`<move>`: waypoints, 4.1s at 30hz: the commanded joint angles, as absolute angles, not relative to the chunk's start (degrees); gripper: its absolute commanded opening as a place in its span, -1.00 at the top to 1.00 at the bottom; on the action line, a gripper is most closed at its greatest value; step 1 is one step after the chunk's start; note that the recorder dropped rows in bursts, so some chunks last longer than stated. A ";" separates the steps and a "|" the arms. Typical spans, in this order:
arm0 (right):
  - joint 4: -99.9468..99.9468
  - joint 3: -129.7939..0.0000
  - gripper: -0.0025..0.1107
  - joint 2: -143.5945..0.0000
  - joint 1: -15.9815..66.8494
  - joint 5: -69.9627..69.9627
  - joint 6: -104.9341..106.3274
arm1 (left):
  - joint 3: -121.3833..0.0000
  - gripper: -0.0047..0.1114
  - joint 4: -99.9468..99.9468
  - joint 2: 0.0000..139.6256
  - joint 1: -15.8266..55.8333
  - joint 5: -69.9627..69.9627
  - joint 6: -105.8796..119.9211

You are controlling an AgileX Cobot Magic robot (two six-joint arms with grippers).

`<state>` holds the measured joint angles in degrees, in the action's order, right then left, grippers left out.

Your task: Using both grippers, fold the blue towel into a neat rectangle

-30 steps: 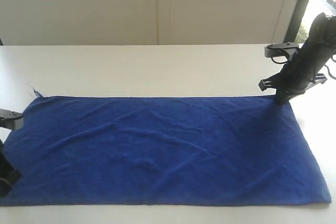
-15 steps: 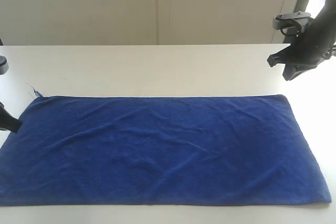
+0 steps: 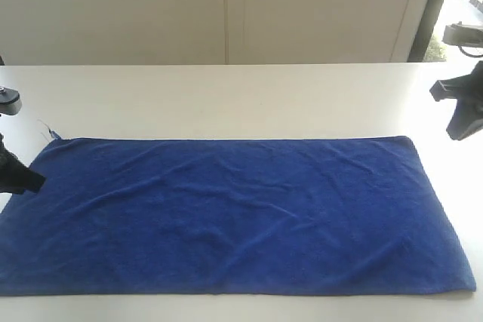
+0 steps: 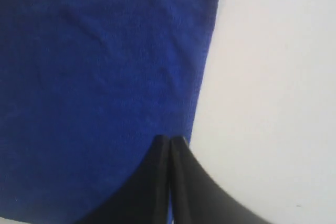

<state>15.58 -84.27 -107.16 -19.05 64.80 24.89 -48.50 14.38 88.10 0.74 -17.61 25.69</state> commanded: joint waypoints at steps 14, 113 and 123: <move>17.31 -65.19 0.21 -105.03 -18.35 45.24 25.70 | -48.77 0.92 17.18 87.95 0.69 -21.20 25.64; 18.63 -92.82 0.96 -114.34 25.86 50.39 17.73 | -53.48 0.92 17.69 80.48 0.69 -27.55 25.86; 22.46 -112.80 0.96 -126.09 35.39 52.79 17.73 | -53.48 0.92 0.85 80.48 -2.47 -26.16 11.60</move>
